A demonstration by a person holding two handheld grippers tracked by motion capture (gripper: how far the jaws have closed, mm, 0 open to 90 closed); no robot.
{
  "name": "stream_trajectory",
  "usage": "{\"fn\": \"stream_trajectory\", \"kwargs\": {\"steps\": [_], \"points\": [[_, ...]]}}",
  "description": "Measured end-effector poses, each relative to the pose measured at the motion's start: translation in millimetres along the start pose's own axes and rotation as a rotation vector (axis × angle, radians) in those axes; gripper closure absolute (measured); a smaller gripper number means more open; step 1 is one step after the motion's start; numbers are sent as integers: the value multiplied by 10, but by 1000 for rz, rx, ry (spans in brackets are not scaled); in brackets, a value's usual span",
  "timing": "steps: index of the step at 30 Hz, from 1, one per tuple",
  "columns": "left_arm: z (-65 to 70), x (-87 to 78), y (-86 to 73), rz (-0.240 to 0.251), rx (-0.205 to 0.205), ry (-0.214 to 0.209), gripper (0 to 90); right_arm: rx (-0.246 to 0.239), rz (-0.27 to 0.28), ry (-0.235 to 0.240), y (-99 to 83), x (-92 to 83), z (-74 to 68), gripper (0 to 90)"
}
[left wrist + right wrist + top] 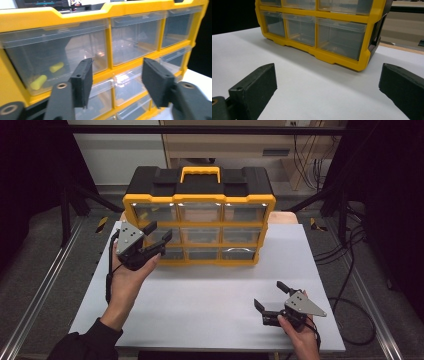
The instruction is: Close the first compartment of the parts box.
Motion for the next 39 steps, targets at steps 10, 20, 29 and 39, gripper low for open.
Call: {"fn": "stream_trajectory", "kwargs": {"steps": [10,20,29,39], "points": [[106,-17,-36,10,11,-29,149,2,3,1,3,0,1,18],[198,-20,-107,27,7,-49,43,3,3,2,2,2,0,19],[267,-47,-228,27,14,-71,19,1,3,3,2,2,-1,19],[220,-98,-356,29,15,-70,17,3,1,4,0,0,-6,18]]}}
Point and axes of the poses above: each handheld gripper's, and its own axes: x roughly forward along the jaws, y roughly out of its top, z roughly to its right, the point moved 8 cm from there along x, roughly forward along the jaws
